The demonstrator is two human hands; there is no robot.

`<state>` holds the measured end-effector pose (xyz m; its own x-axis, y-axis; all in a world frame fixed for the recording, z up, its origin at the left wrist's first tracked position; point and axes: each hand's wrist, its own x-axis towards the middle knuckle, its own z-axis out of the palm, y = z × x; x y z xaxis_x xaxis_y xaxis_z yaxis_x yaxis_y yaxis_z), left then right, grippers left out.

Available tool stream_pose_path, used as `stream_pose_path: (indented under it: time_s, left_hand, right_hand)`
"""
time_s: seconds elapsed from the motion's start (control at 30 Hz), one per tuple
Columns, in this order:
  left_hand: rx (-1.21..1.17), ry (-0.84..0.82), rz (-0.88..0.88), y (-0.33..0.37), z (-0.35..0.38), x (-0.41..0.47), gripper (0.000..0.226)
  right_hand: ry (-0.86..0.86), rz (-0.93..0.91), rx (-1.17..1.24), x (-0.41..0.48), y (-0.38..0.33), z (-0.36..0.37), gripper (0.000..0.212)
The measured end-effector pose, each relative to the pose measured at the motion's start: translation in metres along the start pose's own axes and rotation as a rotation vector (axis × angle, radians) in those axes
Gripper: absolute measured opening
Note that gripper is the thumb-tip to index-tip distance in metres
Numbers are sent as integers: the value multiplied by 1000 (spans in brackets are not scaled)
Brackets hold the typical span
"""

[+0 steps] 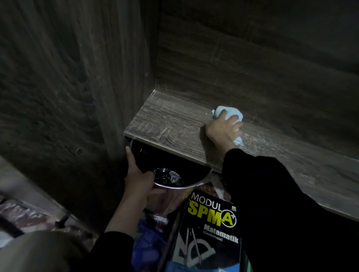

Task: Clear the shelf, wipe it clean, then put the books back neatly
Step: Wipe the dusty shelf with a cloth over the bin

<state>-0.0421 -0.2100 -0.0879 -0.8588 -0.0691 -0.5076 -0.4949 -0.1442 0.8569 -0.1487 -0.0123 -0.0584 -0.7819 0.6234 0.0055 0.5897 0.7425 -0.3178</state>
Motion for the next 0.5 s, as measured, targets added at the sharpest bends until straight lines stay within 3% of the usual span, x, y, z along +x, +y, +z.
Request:
stream_pose_path:
  time_s: [0.1,0.27,0.4,0.5]
  left_hand:
    - [13,13,-12,-1,0,3,97]
    - [33,44,3,1,3,1,101]
    - [58,47,26,2,4,-1,102]
    - [21,39,3,4,5,-3,95]
  right_hand:
    - [-67,-78,-58,-5,-34,6,54]
    - [-176,-531,-96,-19,-47,5,53]
    - [-193,-866,-93,-48,-25,-4,53]
    - [-314,-1069,-47,-67,-5,-18,50]
